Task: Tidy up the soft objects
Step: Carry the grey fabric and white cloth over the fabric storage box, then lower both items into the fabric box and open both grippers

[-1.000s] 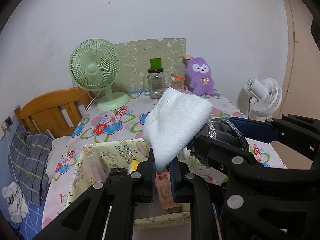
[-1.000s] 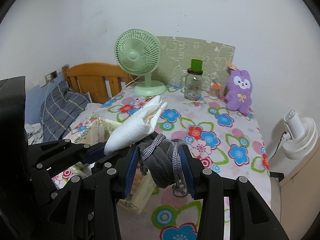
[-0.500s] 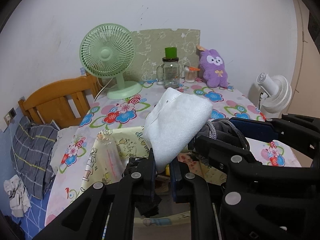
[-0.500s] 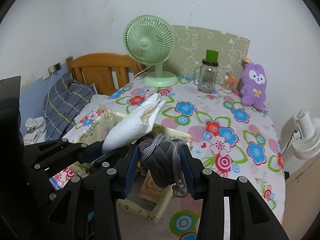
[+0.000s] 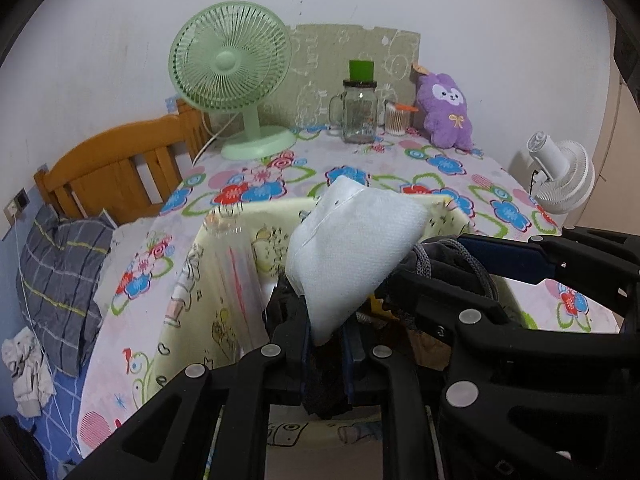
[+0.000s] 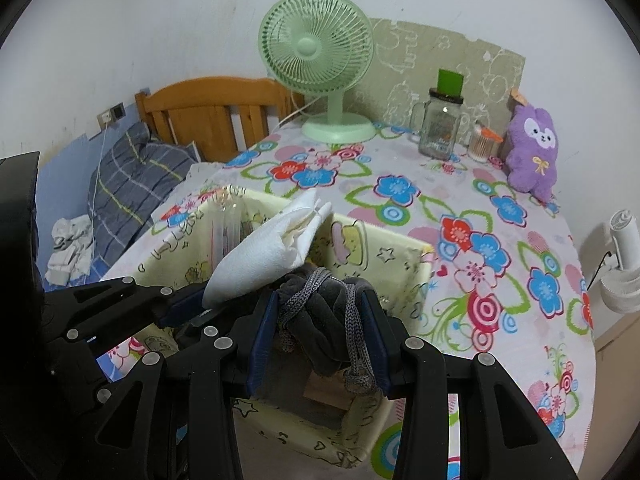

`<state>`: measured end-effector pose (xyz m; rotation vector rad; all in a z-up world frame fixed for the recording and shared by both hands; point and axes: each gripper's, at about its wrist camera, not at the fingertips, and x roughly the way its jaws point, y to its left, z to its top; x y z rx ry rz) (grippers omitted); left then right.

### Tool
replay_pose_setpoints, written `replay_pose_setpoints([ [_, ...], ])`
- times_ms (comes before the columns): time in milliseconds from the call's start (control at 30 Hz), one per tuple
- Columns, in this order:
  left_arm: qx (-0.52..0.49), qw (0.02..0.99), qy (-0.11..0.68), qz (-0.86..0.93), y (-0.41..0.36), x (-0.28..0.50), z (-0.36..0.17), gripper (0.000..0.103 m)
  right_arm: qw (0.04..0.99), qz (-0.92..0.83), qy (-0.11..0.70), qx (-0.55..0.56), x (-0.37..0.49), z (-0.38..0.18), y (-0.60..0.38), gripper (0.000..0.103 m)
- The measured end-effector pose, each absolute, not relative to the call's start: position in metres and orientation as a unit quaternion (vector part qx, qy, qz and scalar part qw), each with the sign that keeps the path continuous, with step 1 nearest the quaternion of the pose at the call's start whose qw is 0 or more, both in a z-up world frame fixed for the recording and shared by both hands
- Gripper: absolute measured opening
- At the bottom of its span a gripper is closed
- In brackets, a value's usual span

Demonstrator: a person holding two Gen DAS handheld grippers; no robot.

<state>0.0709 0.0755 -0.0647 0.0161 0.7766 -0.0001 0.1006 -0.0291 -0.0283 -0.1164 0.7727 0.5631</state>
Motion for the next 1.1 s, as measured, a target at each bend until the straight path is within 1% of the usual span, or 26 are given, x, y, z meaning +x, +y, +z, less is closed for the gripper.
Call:
replay_pose_setpoints([
  [100, 0.005, 0.922, 0.387, 0.000, 0.078, 0.071, -0.070, 0.015, 0.882, 0.271, 0.381, -0.058, 0.103, -0.035, -0.025, 0.045],
  [133, 0.003, 0.921, 0.390, 0.003, 0.079, 0.072, -0.071, 0.020, 0.881, 0.271, 0.383, -0.059, 0.103, -0.036, -0.024, 0.045],
  [167, -0.001, 0.919, 0.393, 0.014, 0.082, 0.071, -0.071, 0.031, 0.880, 0.271, 0.385, -0.059, 0.104, -0.038, -0.023, 0.045],
  [233, -0.003, 0.921, 0.389, 0.033, 0.085, 0.069, -0.070, 0.044, 0.880, 0.271, 0.387, -0.056, 0.105, -0.039, -0.022, 0.045],
  [333, -0.008, 0.918, 0.394, 0.038, 0.090, 0.069, -0.071, 0.052, 0.879, 0.271, 0.388, -0.055, 0.105, -0.039, -0.021, 0.045],
  [667, -0.003, 0.913, 0.405, 0.041, 0.101, 0.076, -0.073, 0.060, 0.876, 0.273, 0.395, -0.049, 0.114, -0.041, -0.015, 0.046],
  [767, -0.004, 0.913, 0.406, 0.046, 0.106, 0.077, -0.073, 0.060, 0.874, 0.269, 0.402, -0.045, 0.118, -0.044, -0.013, 0.054],
  [833, -0.016, 0.914, 0.404, 0.046, 0.110, 0.076, -0.072, 0.060, 0.877, 0.256, 0.404, -0.040, 0.121, -0.045, -0.014, 0.070],
  [867, -0.024, 0.914, 0.403, 0.041, 0.111, 0.075, -0.071, 0.061, 0.881, 0.246, 0.403, -0.035, 0.122, -0.045, -0.017, 0.073],
  [900, -0.032, 0.914, 0.403, 0.033, 0.112, 0.075, -0.069, 0.065, 0.883, 0.247, 0.399, -0.030, 0.122, -0.043, -0.018, 0.080],
  [933, -0.037, 0.915, 0.401, 0.023, 0.111, 0.075, -0.068, 0.074, 0.884, 0.248, 0.395, -0.023, 0.122, -0.042, -0.020, 0.085],
  [967, -0.037, 0.916, 0.398, 0.015, 0.109, 0.074, -0.066, 0.080, 0.884, 0.253, 0.393, -0.019, 0.121, -0.041, -0.020, 0.088],
  [1000, -0.033, 0.918, 0.394, 0.014, 0.106, 0.074, -0.064, 0.081, 0.884, 0.256, 0.391, -0.016, 0.120, -0.039, -0.020, 0.093],
  [1033, -0.027, 0.920, 0.391, 0.013, 0.103, 0.073, -0.062, 0.082, 0.885, 0.255, 0.388, -0.014, 0.119, -0.038, -0.019, 0.095],
  [1100, -0.023, 0.921, 0.388, 0.009, 0.099, 0.072, -0.060, 0.084, 0.888, 0.253, 0.383, -0.012, 0.117, -0.035, -0.019, 0.096],
])
